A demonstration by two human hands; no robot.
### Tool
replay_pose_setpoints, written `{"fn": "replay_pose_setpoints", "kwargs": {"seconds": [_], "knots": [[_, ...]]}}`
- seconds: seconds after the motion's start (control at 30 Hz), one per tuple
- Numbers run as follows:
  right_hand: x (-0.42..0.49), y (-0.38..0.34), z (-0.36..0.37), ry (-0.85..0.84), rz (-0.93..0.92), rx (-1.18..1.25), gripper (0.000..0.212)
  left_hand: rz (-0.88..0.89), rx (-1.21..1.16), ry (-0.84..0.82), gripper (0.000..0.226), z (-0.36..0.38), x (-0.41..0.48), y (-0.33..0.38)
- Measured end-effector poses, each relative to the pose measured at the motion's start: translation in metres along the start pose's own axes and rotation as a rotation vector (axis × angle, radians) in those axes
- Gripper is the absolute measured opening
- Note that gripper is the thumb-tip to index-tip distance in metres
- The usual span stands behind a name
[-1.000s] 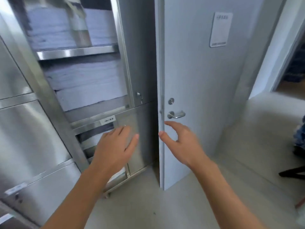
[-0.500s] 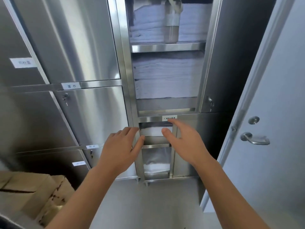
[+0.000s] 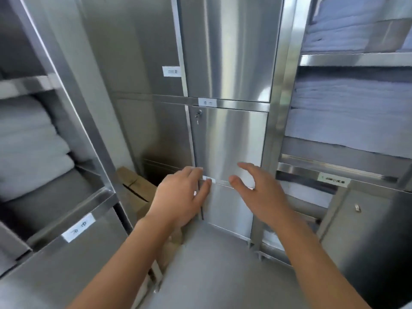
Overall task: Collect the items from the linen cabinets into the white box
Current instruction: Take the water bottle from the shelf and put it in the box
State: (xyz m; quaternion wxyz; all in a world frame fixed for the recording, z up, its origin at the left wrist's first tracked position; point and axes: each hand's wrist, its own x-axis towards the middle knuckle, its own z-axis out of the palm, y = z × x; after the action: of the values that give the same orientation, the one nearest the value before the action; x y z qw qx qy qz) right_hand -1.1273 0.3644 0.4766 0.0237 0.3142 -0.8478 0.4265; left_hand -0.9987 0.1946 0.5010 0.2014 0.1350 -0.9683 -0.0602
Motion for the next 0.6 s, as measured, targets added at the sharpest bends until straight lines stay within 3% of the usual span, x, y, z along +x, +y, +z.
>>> {"fn": "replay_pose_setpoints", "kwargs": {"seconds": [0.17, 0.27, 0.43, 0.6], "knots": [[0.032, -0.052, 0.08, -0.172, -0.141, 0.096, 0.067, -0.194, 0.095, 0.011, 0.054, -0.023, -0.031, -0.073], [0.055, -0.066, 0.103, -0.198, -0.166, 0.116, 0.069, -0.219, 0.134, 0.025, 0.054, -0.025, -0.021, -0.104], [0.097, -0.032, 0.068, -0.024, -0.064, 0.063, 0.057, -0.095, 0.075, 0.001, 0.05, 0.003, 0.051, -0.101], [0.112, 0.048, -0.026, 0.158, 0.137, -0.016, 0.056, 0.137, -0.102, -0.028, 0.056, 0.058, 0.15, -0.022]]}}
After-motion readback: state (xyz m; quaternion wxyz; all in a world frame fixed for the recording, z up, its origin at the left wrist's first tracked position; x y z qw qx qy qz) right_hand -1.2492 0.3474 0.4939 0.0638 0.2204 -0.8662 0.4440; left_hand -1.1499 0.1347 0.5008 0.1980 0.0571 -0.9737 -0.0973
